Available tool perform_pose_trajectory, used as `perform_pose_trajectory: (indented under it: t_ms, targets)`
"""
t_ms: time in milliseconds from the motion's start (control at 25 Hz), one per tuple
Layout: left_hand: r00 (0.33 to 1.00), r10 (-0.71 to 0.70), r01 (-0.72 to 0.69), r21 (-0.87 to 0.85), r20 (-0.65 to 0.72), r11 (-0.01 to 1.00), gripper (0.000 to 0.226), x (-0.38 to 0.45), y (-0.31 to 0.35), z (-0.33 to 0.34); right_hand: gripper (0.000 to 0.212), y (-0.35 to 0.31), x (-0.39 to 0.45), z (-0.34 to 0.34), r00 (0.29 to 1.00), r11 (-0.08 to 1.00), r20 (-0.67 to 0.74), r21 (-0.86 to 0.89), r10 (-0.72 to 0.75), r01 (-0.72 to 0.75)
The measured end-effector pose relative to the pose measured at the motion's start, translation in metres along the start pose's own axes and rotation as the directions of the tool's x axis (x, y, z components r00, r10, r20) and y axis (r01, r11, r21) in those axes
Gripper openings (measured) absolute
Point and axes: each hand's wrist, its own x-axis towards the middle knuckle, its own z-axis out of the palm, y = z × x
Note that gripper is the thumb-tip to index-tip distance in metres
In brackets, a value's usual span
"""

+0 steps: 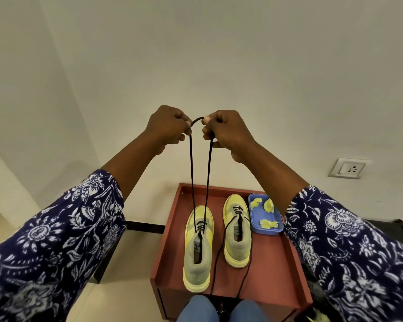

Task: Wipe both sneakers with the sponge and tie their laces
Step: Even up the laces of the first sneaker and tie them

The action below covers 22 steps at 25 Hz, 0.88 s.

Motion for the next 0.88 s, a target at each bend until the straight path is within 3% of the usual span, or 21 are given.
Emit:
perform_pose_trajectory:
  t_ms: [200, 440, 560, 680, 760, 880]
  targets:
    - [0.949, 0.276, -0.231, 0.26, -0.153, 0.938, 0.011, 0.0, 0.01, -0.006, 0.015, -0.017, 0.005, -0.002, 0.998, 1.0, -0.067, 0.02, -0.019, 0.02]
    - [0.887, 0.41, -0.321, 0.354, -0.213, 0.879, 0.016, 0.0, 0.019, -0.003, 0.011, -0.033, 0.003, -0.003, 0.99, 0.997, -0.12, -0.01, -0.075, 0.075]
    - [0.897, 0.367, -0.331, 0.173, -0.249, 0.928, 0.025, -0.003, 0.024, 0.001, 0.01, -0.035, 0.003, -0.005, 0.985, 0.995, -0.141, -0.021, -0.098, 0.096]
    - [0.966, 0.105, -0.173, -0.289, -0.235, 0.942, 0.044, -0.001, 0.026, 0.005, 0.007, -0.035, 0.003, -0.006, 0.982, 0.995, -0.165, -0.008, -0.098, 0.098]
    - [0.982, 0.008, -0.09, -0.429, -0.19, 0.899, 0.03, 0.0, 0.026, 0.007, 0.007, -0.035, 0.003, -0.006, 0.977, 0.995, -0.186, -0.015, -0.1, 0.099]
    - [0.987, 0.029, -0.095, -0.433, -0.155, 0.896, 0.005, -0.003, 0.028, 0.008, 0.008, -0.037, 0.004, -0.007, 0.967, 0.988, -0.212, -0.085, -0.142, 0.126]
